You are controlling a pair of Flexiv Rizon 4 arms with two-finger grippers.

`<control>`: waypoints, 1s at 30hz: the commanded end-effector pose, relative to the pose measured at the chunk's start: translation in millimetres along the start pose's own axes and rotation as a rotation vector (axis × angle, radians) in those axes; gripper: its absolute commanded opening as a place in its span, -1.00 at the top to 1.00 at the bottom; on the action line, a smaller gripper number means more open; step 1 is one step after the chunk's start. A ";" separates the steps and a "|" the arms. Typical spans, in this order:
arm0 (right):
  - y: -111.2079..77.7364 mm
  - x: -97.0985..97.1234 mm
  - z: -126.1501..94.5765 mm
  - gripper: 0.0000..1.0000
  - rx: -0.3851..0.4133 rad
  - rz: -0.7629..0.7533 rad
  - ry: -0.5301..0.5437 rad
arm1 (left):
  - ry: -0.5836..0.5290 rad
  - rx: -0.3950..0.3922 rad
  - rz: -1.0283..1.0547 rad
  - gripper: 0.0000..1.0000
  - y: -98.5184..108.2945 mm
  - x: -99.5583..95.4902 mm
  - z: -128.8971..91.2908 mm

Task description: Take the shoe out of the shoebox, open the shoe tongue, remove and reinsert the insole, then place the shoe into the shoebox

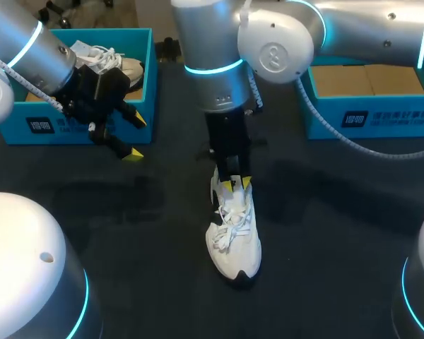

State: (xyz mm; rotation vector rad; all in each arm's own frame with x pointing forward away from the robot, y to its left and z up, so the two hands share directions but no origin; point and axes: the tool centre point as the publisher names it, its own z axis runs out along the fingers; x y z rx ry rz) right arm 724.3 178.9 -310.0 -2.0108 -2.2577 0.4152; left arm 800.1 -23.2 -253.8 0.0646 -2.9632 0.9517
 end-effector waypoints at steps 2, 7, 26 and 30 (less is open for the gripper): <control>12.6 2.9 11.7 0.44 0.006 -0.014 0.008 | -0.001 -0.003 0.000 -1.00 0.0 0.8 -0.3; 12.7 -2.3 3.8 0.36 -0.010 -0.020 -0.015 | -0.001 -0.003 0.000 -1.00 0.0 0.8 -0.3; 27.8 -4.5 18.9 0.36 -0.029 -0.044 -0.005 | -0.001 -0.003 0.000 -1.00 0.0 0.8 -0.3; 25.2 -8.5 11.8 0.36 -0.042 -0.052 -0.031 | -0.001 -0.003 0.000 -1.00 0.0 0.8 -0.3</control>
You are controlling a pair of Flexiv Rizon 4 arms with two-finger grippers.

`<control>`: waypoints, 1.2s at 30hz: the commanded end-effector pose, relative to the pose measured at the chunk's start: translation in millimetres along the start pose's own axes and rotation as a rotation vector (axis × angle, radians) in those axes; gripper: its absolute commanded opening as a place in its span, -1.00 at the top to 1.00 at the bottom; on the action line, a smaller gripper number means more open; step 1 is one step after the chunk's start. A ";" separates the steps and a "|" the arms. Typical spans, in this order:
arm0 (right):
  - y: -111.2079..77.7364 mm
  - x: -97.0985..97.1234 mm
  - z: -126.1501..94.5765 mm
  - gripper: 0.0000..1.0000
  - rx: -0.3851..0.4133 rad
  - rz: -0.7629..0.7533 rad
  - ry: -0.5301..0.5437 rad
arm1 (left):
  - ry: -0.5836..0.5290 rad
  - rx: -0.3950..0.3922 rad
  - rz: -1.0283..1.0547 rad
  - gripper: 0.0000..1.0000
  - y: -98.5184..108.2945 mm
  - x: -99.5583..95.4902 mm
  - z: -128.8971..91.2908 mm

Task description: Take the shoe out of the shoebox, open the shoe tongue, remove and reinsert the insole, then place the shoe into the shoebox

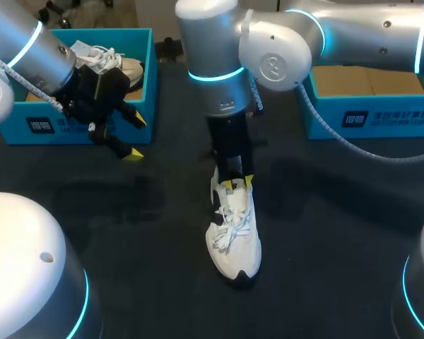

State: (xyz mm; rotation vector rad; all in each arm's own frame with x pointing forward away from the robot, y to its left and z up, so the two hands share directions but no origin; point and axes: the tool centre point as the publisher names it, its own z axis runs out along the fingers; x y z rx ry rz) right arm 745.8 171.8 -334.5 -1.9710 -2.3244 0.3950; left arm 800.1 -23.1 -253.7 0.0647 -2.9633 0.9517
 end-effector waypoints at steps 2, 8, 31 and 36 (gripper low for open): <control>-2.1 -4.9 -17.9 0.31 -0.065 -0.033 -0.047 | -0.001 -0.003 0.000 -1.00 0.0 0.8 -0.3; 0.4 -11.9 -45.4 0.25 -0.231 -0.237 -0.082 | -0.001 -0.003 0.000 -1.00 0.0 0.8 -0.3; 23.7 2.5 -91.4 -1.00 -0.478 -0.935 -0.249 | -0.001 -0.003 0.000 -1.00 0.0 0.8 -0.3; 23.7 2.5 -91.4 -1.00 -0.478 -0.935 -0.249 | -0.001 -0.003 0.000 -1.00 0.0 0.8 -0.3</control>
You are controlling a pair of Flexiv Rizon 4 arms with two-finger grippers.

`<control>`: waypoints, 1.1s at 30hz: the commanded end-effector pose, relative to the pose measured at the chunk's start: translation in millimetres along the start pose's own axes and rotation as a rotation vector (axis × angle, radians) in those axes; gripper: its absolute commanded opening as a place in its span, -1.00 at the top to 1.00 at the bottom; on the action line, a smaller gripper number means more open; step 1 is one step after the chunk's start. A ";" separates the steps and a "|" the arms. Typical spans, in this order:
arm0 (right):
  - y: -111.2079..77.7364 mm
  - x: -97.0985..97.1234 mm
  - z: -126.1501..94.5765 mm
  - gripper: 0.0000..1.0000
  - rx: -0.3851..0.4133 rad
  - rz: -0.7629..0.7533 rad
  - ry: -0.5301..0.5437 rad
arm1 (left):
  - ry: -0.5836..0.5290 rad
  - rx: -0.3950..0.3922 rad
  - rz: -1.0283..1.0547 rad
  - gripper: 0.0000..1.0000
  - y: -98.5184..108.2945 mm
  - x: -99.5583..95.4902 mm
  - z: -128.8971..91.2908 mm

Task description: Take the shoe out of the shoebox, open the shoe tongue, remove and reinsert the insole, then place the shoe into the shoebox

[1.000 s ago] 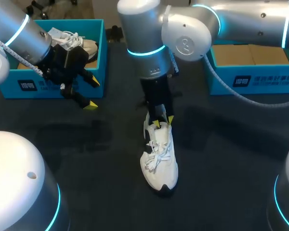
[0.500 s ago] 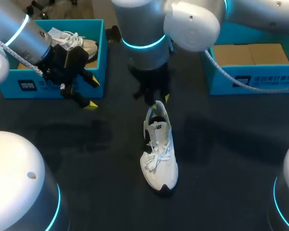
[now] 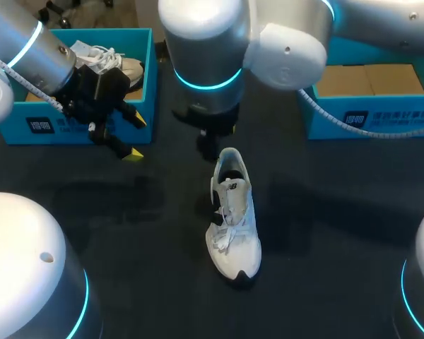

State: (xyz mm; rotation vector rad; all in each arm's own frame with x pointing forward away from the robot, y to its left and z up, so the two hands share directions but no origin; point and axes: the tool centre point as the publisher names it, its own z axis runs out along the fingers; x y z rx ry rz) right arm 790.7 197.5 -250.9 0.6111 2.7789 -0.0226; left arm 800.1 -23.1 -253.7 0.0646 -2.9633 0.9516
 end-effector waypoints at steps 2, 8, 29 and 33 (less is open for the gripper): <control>-6.8 0.3 1.0 -1.00 -0.019 -0.010 0.002 | -0.001 -0.003 0.000 -1.00 0.0 0.8 -0.3; -6.8 0.3 1.0 -1.00 -0.019 -0.010 0.002 | -0.001 -0.003 0.000 -1.00 0.0 0.8 -0.3; 12.8 -28.6 70.9 -1.00 -0.039 -0.327 0.060 | -0.001 -0.003 0.000 -1.00 0.0 0.8 -0.3; 12.2 -33.7 82.8 -1.00 -0.032 -0.373 0.061 | -0.001 -0.003 0.000 -1.00 0.0 0.8 -0.3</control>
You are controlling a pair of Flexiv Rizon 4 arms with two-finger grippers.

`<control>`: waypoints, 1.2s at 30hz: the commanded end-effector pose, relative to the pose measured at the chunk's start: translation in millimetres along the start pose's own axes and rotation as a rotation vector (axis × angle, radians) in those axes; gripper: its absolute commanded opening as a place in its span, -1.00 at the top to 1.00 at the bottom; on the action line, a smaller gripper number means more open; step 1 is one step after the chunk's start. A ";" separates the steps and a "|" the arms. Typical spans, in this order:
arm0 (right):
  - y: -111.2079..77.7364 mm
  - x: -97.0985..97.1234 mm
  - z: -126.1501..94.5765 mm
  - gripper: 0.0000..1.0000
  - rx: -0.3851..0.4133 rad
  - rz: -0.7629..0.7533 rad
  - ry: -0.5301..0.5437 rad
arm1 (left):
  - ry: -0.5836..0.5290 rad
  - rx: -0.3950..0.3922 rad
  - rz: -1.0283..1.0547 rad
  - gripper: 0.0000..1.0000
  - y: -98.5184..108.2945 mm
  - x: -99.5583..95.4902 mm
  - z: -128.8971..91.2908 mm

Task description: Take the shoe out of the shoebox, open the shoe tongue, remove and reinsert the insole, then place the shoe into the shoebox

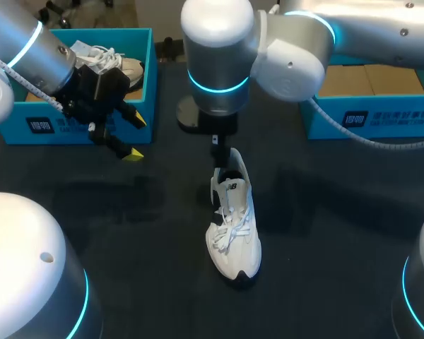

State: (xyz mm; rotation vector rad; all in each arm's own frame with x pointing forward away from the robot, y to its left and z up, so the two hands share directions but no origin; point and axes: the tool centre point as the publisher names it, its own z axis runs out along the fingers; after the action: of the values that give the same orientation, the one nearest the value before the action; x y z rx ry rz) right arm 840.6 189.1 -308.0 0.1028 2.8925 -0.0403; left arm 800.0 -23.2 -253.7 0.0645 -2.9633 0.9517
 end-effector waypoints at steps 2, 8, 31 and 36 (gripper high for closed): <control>-1.0 -6.4 19.0 -1.00 0.012 -0.029 0.019 | -0.001 -0.003 0.000 -1.00 0.0 0.7 -0.3; -1.2 -8.6 39.2 -1.00 0.009 -0.046 0.027 | -0.001 -0.003 0.000 -1.00 0.0 0.7 -0.3; -13.8 -13.0 73.0 -0.56 0.019 -0.062 0.050 | -0.001 -0.003 0.000 -1.00 0.0 0.7 -0.3; -18.5 -14.2 73.4 0.00 0.027 -0.063 0.056 | -0.001 -0.003 0.000 -1.00 0.0 0.7 -0.3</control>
State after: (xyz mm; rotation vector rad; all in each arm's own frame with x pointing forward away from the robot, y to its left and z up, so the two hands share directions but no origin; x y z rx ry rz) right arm 869.9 168.3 -376.0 0.0184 2.9479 -0.0907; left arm 800.0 -23.1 -253.7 0.0647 -2.9633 0.9517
